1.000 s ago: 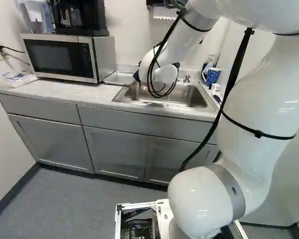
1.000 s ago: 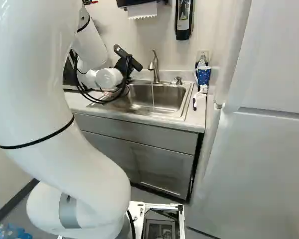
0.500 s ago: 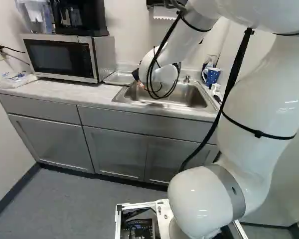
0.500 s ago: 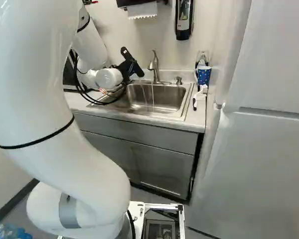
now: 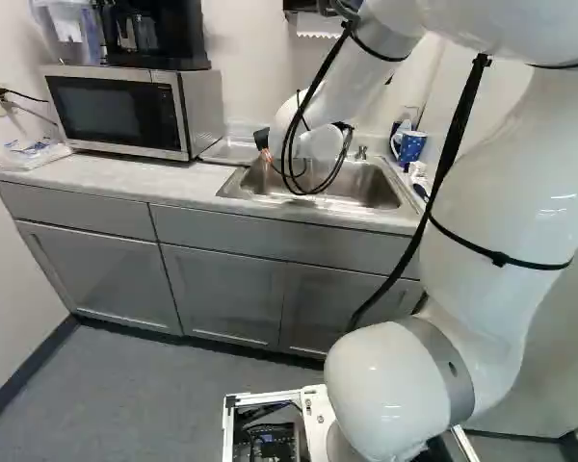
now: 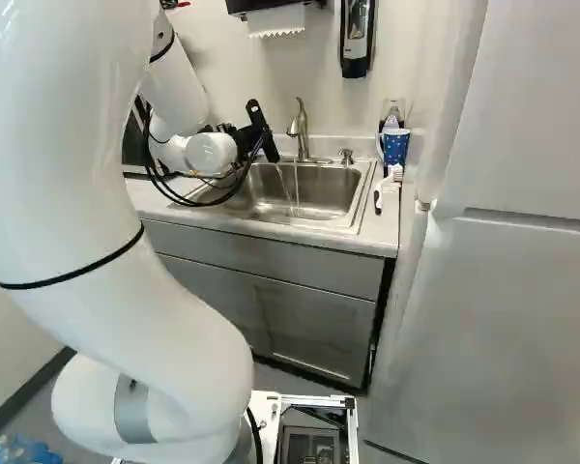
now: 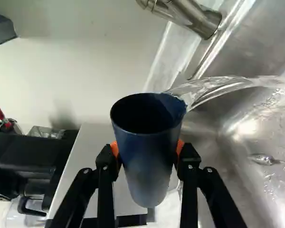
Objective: Rinse the cup and place it in the tray
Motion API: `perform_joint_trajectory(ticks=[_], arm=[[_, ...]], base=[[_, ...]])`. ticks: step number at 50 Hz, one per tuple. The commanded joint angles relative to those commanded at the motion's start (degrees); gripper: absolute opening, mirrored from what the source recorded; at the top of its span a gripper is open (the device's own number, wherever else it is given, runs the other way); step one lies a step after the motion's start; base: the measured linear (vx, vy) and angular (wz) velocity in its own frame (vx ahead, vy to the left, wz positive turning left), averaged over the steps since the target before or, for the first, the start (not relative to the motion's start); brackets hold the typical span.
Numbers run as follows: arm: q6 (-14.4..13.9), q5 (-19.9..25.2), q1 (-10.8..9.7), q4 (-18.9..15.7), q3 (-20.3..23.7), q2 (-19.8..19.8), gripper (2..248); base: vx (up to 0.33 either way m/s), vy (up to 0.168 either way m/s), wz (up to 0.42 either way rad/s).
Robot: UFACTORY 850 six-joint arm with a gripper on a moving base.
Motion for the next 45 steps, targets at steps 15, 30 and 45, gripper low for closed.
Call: perform_joint_trajectory(ticks=[15,30,45], arm=[[9.03,0.00,0.00,0.00,0.00,0.00,125],[18.14,0.00,0.00,0.00,0.00,0.00,125],[27.09,0.00,0.00,0.00,0.00,0.00,125]], base=[[0.000,0.000,0.000],[0.000,0.000,0.000],[0.000,0.000,0.000]])
